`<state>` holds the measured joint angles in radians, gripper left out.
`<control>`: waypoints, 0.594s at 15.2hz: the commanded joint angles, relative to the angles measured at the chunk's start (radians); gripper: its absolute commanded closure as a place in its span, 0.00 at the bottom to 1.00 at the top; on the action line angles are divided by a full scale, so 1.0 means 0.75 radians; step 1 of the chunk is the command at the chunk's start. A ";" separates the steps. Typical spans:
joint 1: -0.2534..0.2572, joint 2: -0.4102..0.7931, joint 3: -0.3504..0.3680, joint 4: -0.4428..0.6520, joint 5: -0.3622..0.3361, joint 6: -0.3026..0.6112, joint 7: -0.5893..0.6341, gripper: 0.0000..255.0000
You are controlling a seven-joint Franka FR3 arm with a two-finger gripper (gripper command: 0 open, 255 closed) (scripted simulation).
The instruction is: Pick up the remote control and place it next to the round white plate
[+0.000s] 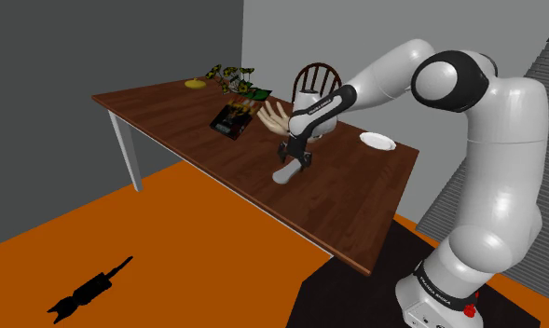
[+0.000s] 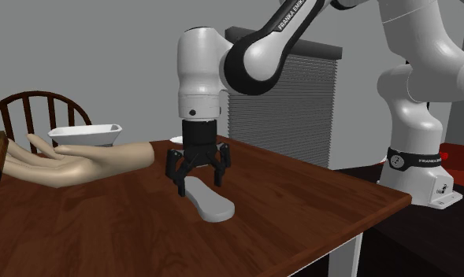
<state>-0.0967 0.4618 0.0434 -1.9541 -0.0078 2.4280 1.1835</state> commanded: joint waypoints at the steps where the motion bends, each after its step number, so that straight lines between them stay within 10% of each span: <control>1: 0.002 0.009 0.000 -0.002 -0.001 0.012 0.003 0.00; 8: 0.002 0.009 0.000 -0.002 -0.001 0.011 0.003 0.00; 9: 0.002 0.009 0.000 -0.002 -0.001 0.011 0.003 1.00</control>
<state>-0.0951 0.4685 0.0435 -1.9550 -0.0084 2.4367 1.1857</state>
